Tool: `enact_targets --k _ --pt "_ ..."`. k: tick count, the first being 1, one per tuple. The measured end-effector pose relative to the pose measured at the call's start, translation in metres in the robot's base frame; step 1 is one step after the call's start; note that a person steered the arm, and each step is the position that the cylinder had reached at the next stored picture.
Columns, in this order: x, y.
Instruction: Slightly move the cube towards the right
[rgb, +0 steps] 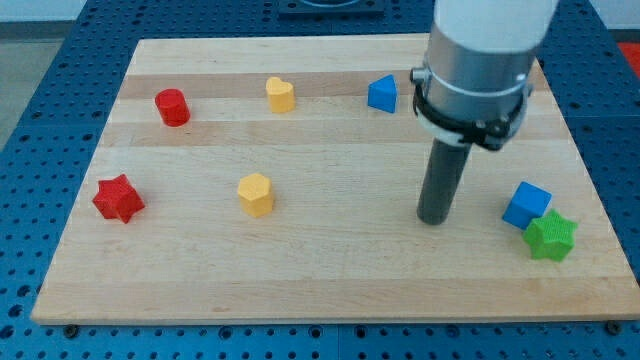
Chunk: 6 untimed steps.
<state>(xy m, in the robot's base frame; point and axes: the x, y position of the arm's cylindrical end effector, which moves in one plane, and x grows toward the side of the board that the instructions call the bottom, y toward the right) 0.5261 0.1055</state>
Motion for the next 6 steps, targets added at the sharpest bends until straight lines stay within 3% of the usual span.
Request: enact_targets --k 4,5,6 --pt "-0.016 0.071" --pt "-0.016 0.074" --pt "-0.004 0.041"
